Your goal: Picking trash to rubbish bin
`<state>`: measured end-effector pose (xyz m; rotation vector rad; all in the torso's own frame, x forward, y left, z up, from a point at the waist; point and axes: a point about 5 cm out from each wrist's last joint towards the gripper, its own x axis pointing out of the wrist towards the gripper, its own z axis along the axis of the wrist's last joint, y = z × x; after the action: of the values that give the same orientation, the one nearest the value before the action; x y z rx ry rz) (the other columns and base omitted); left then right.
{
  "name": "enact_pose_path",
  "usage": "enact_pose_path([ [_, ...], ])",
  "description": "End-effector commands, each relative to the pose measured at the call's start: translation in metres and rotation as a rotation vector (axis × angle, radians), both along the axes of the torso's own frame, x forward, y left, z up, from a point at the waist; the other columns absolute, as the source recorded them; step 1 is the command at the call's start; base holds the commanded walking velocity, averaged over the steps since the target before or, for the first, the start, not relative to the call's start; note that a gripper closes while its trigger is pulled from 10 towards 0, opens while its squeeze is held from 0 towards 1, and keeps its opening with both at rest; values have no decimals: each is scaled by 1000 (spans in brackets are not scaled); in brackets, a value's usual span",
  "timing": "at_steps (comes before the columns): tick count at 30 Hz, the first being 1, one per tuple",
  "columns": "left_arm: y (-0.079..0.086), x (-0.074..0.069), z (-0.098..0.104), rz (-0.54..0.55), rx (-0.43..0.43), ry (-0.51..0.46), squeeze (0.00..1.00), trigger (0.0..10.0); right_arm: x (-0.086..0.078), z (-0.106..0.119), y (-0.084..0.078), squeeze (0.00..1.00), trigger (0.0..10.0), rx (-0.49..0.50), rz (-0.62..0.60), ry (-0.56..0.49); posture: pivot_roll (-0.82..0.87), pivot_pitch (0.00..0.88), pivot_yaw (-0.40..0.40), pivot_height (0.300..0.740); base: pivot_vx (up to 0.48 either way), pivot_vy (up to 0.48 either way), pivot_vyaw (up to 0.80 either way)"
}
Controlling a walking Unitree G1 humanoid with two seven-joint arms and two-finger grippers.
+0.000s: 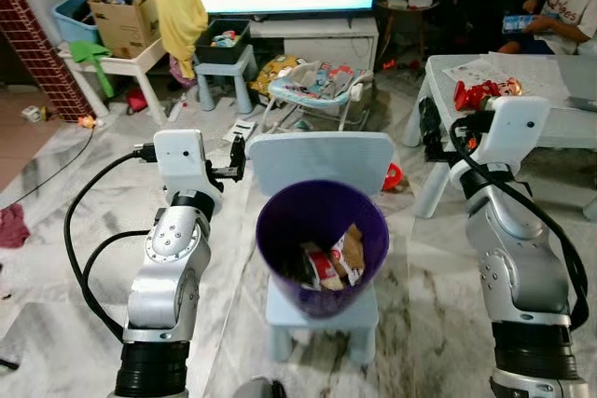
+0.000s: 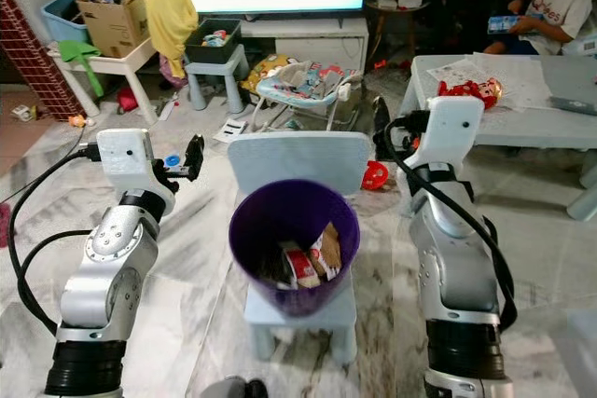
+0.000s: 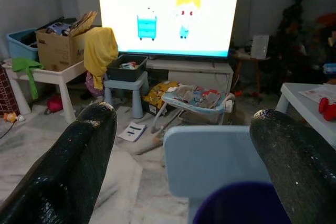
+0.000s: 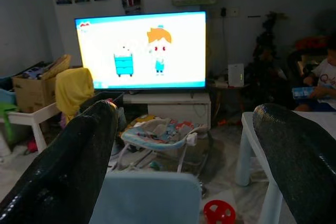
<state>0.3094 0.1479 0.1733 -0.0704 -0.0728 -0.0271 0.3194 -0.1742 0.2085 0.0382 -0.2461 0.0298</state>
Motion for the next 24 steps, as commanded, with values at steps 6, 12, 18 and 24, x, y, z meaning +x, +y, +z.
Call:
enact_pose_path([
  [6,2,1,-1,-6,-4,10,0,10000,-1,9,0,1000,10000,3,-9,-30,-22,0,43,740,-337,0,0],
  [12,-1,2,-1,-10,-10,13,0,10000,-1,9,0,1000,10000,3,-11,-32,-24,0,43,740,-300,0,0],
  [18,-1,2,-1,-13,-12,12,0,10000,-1,10,-1,1000,10000,3,-15,-32,-26,0,43,740,-136,0,0],
  [24,-2,3,-1,-22,-24,6,0,10000,-2,9,-1,1000,10000,1,-17,-31,-30,0,44,740,0,0,0],
])
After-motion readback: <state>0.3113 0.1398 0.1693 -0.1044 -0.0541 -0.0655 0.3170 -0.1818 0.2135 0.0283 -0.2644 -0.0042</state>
